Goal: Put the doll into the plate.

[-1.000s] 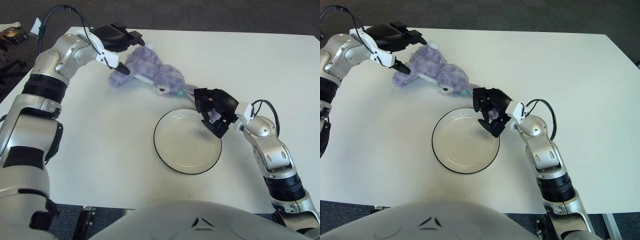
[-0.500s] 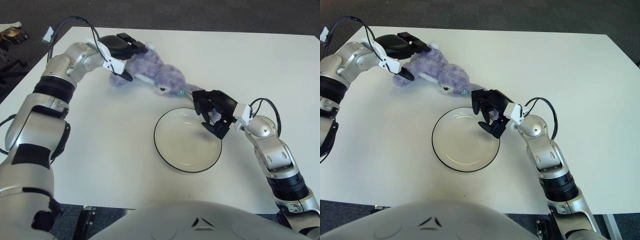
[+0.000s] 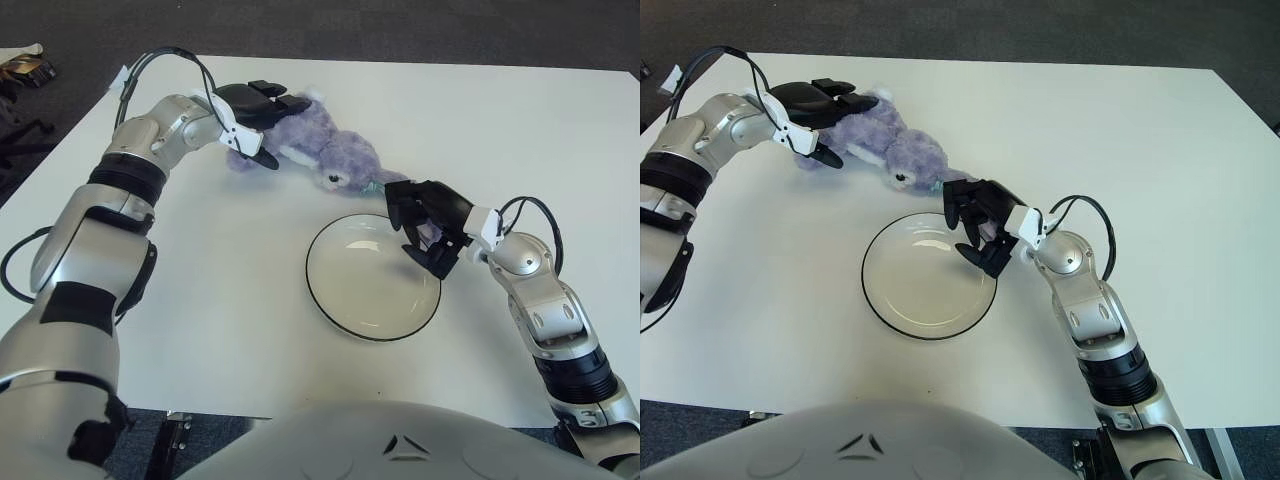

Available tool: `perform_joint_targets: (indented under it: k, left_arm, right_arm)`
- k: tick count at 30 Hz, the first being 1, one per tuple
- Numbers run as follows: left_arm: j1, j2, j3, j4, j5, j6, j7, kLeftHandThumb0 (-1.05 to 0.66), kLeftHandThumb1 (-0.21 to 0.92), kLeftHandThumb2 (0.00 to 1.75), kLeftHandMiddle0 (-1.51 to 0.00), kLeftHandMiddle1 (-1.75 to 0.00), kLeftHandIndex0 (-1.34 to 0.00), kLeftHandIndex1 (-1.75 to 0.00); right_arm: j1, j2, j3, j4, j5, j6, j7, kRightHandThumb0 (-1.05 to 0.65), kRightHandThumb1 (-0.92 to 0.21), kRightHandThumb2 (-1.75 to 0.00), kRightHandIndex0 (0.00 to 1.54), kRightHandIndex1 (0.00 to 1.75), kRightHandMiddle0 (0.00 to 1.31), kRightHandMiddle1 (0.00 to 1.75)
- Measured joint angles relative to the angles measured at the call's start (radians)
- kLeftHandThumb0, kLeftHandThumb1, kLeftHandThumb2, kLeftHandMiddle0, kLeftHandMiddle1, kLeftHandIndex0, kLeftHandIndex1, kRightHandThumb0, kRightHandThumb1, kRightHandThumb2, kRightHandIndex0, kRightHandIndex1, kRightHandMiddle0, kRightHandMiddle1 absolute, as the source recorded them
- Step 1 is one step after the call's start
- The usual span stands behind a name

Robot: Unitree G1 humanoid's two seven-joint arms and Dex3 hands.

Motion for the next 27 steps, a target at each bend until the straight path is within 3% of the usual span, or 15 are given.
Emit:
perform_joint_targets:
  k: [7, 11, 12, 15, 17, 18, 21, 27]
  left_arm:
    - [-0.020, -0.059, -0.026, 0.086, 0.018, -0.008, 0.130, -1.05, 0.92, 0.48, 0.00, -0.73, 0.00, -0.27]
    - [-0.023, -0.076, -0.038, 0.110, 0.025, 0.001, 0.179, -1.05, 0.92, 0.48, 0.00, -0.96, 0.00, -0.26]
    - [-0.025, -0.078, -0.040, 0.113, 0.027, 0.003, 0.187, -1.05, 0.92, 0.48, 0.00, -1.16, 0.00, -0.24]
    - [-0.032, -0.084, -0.051, 0.123, 0.041, 0.014, 0.219, -1.05, 0.92, 0.47, 0.00, -1.46, 0.00, -0.21]
    - [-0.039, -0.089, -0.058, 0.126, 0.050, 0.024, 0.244, -1.05, 0.92, 0.45, 0.00, -1.38, 0.00, -0.18]
    - [-0.041, -0.091, -0.061, 0.128, 0.054, 0.028, 0.256, -1.05, 0.92, 0.45, 0.00, -1.18, 0.00, -0.13]
    - [-0.049, -0.102, -0.072, 0.135, 0.065, 0.044, 0.298, -1.05, 0.92, 0.45, 0.00, -0.87, 0.00, -0.04]
    - [-0.053, -0.124, -0.085, 0.164, 0.082, 0.081, 0.394, -1.05, 0.92, 0.42, 0.00, -0.57, 0.00, 0.00]
  right_arm:
    - [0.001, 0.001, 0.000, 0.002, 0.004, -0.017, 0.001, -0.01, 0.09, -1.75, 0.94, 1.65, 0.70, 1.75]
    - [0.004, 0.004, 0.000, 0.008, 0.013, -0.032, 0.001, -0.01, 0.09, -1.75, 0.93, 1.67, 0.70, 1.75]
    - [0.005, 0.004, -0.001, 0.009, 0.014, -0.036, 0.001, -0.21, 0.01, -1.67, 1.05, 1.70, 0.72, 1.75]
    - [0.009, 0.005, -0.001, 0.019, 0.016, -0.062, 0.001, -0.44, -0.09, -1.57, 1.19, 1.73, 0.75, 1.75]
    - [0.010, 0.004, -0.001, 0.025, 0.016, -0.079, 0.001, -0.50, -0.12, -1.55, 1.23, 1.74, 0.76, 1.75]
    - [0.010, 0.004, -0.001, 0.029, 0.016, -0.086, 0.002, -0.52, -0.13, -1.54, 1.24, 1.74, 0.76, 1.75]
    - [0.010, 0.004, -0.001, 0.038, 0.016, -0.105, 0.003, -0.56, -0.13, -1.54, 1.26, 1.74, 0.77, 1.75]
    - [0.010, 0.004, -0.001, 0.053, 0.017, -0.132, 0.010, -0.57, -0.13, -1.54, 1.27, 1.75, 0.78, 1.75]
